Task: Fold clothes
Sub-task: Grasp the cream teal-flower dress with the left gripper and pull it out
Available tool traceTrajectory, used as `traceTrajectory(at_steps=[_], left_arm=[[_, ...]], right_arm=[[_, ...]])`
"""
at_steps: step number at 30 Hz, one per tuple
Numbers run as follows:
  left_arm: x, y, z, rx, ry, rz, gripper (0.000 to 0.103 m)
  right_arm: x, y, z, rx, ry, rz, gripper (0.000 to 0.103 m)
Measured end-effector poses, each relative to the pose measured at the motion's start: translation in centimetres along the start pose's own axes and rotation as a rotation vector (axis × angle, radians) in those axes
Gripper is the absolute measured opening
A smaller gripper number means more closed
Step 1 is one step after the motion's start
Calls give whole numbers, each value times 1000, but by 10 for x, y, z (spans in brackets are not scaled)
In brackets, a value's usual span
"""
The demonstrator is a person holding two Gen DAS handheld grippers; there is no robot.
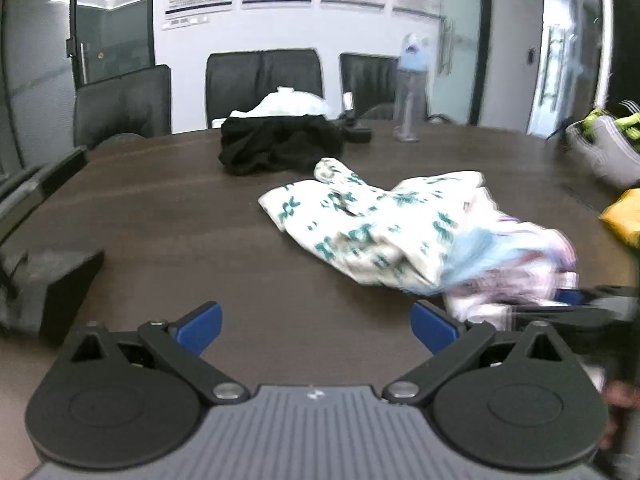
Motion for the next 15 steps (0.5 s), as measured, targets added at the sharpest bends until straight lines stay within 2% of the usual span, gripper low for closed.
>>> traceTrajectory(at_steps=[2, 4, 6, 7, 9, 10, 11, 13, 15], left_arm=[[11, 21, 3, -4, -44, 8, 103], [23, 37, 9, -16, -83, 12, 103], [34, 49, 17, -1, -98, 3, 103], [39, 57, 21, 2, -100, -9, 103], [50, 76, 27, 17, -103, -21, 103], [56, 88, 31, 31, -113, -15, 103], [61, 102, 34, 47, -126, -7, 103], [69, 126, 41, 65, -161, 16, 100], [74, 147, 46, 66, -198, 65, 98]], right_arm=[[14, 18, -28, -107, 5, 16, 32], [26, 31, -68, -238, 62, 40, 32], [32, 25, -103, -287, 153, 76, 36], [33, 13, -110, -230, 174, 63, 38], [36, -18, -106, -117, 170, -7, 55], [40, -32, -91, -67, 124, -51, 72], [45, -44, -69, -12, 58, -92, 81], [53, -57, -19, 93, -100, -163, 84], [59, -52, 39, 180, -296, -193, 88]])
Point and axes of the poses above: each gripper's, at about its wrist camera, not at the fingertips, and y roughly the way its jaws point, z to its left, x to its top, the point moved 3 cm from there along y, roughly the way its jaws point, and after that the axes turned 9 degrees about -y, right-handed, at the moved point
